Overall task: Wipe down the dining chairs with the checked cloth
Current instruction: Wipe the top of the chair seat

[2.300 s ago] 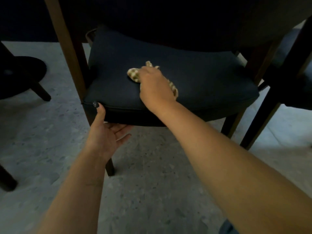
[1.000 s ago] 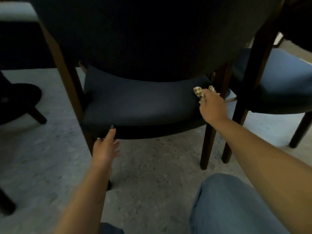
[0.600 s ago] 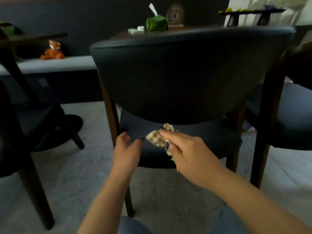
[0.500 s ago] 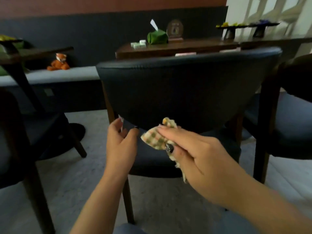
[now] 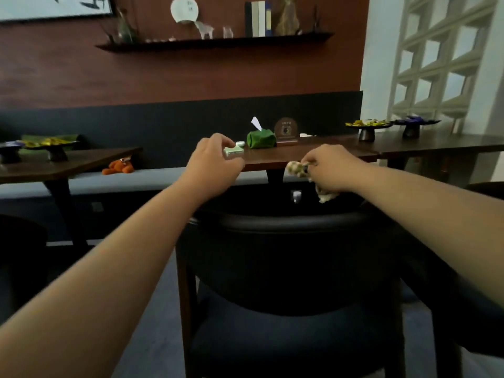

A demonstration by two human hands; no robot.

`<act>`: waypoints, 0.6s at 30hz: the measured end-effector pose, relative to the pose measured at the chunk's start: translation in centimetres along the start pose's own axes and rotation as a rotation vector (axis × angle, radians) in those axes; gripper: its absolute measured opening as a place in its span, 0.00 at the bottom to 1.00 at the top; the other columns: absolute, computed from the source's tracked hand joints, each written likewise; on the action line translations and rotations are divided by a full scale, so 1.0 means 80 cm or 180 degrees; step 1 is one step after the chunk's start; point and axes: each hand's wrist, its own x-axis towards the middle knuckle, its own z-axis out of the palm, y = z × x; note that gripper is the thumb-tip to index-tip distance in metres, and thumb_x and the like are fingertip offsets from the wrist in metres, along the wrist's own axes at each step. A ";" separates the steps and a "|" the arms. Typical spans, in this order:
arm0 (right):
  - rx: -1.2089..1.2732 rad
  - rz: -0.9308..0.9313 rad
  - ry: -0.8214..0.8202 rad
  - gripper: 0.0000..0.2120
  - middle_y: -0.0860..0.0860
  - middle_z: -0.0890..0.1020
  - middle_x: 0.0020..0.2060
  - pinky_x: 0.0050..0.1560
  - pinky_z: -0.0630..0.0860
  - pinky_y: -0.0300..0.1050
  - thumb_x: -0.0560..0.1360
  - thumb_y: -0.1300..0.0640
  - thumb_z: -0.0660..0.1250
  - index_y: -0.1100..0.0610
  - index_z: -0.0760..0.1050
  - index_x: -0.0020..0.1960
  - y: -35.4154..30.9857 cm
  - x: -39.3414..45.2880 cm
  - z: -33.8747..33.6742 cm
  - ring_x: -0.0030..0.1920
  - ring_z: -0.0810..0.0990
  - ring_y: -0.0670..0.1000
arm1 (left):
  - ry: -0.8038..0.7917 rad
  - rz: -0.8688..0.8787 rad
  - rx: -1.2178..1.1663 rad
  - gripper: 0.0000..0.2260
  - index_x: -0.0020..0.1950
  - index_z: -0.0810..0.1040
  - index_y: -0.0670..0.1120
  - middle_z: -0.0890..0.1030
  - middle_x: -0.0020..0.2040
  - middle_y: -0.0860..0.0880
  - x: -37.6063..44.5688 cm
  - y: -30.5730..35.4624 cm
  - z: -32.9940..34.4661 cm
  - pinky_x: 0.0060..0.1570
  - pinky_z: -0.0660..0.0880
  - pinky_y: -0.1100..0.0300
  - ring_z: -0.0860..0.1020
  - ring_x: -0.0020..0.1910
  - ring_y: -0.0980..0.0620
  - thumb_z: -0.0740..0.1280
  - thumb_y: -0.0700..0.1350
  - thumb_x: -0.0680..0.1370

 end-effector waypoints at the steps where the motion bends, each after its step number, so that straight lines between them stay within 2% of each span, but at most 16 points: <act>1: -0.0235 0.0045 -0.0208 0.13 0.56 0.82 0.51 0.44 0.79 0.44 0.77 0.61 0.60 0.56 0.79 0.58 0.004 0.015 0.006 0.45 0.81 0.53 | -0.0276 -0.0058 0.0240 0.20 0.69 0.69 0.48 0.68 0.63 0.49 0.019 -0.008 0.009 0.52 0.69 0.60 0.71 0.57 0.52 0.67 0.48 0.77; 3: -0.0407 0.0036 -0.0715 0.11 0.55 0.84 0.44 0.44 0.81 0.46 0.78 0.61 0.60 0.57 0.80 0.54 0.011 0.031 0.017 0.42 0.83 0.53 | -0.1040 -0.0302 0.0719 0.24 0.71 0.66 0.47 0.68 0.67 0.47 0.043 -0.026 0.028 0.61 0.68 0.56 0.70 0.64 0.48 0.68 0.49 0.77; 5: -0.0140 0.0002 -0.1086 0.11 0.55 0.83 0.41 0.38 0.80 0.44 0.80 0.60 0.58 0.55 0.79 0.53 0.014 0.034 0.019 0.39 0.83 0.52 | -0.1752 -0.0594 0.0741 0.26 0.73 0.64 0.47 0.70 0.69 0.47 0.050 -0.037 0.037 0.65 0.67 0.54 0.69 0.67 0.48 0.67 0.51 0.78; 8: -0.0184 -0.0082 -0.1033 0.11 0.54 0.82 0.43 0.36 0.77 0.41 0.79 0.60 0.59 0.53 0.79 0.53 0.015 0.029 0.022 0.40 0.81 0.50 | -0.1853 -0.0488 0.0610 0.28 0.75 0.62 0.50 0.70 0.69 0.48 0.045 -0.045 0.040 0.63 0.68 0.57 0.71 0.66 0.50 0.68 0.50 0.78; 12: -0.0309 0.0011 -0.1140 0.10 0.55 0.83 0.45 0.42 0.80 0.40 0.74 0.64 0.65 0.55 0.80 0.51 0.021 0.029 0.038 0.41 0.81 0.52 | -0.2153 -0.0387 0.0847 0.28 0.75 0.60 0.51 0.67 0.69 0.49 0.036 -0.040 0.046 0.63 0.70 0.57 0.71 0.64 0.50 0.66 0.52 0.78; 14: 0.0053 0.0088 -0.1411 0.08 0.57 0.83 0.45 0.39 0.77 0.36 0.76 0.65 0.62 0.59 0.79 0.51 0.024 0.031 0.039 0.39 0.81 0.52 | -0.2214 -0.0346 0.0923 0.27 0.75 0.59 0.52 0.64 0.72 0.51 0.033 -0.038 0.048 0.67 0.65 0.57 0.66 0.69 0.51 0.64 0.53 0.79; 16: 0.0391 0.0338 -0.1330 0.10 0.55 0.82 0.42 0.36 0.79 0.41 0.78 0.63 0.58 0.57 0.77 0.50 0.025 0.030 0.039 0.36 0.81 0.51 | -0.2238 -0.0361 0.0946 0.28 0.77 0.54 0.51 0.58 0.76 0.52 0.032 -0.036 0.051 0.72 0.58 0.57 0.57 0.75 0.52 0.62 0.54 0.81; 18: 0.0643 0.0573 -0.1248 0.12 0.52 0.80 0.39 0.32 0.76 0.40 0.79 0.61 0.55 0.53 0.76 0.49 0.028 0.030 0.041 0.34 0.80 0.48 | -0.2260 -0.0412 0.0957 0.29 0.78 0.52 0.51 0.54 0.77 0.53 0.032 -0.035 0.056 0.74 0.55 0.56 0.52 0.77 0.53 0.60 0.54 0.81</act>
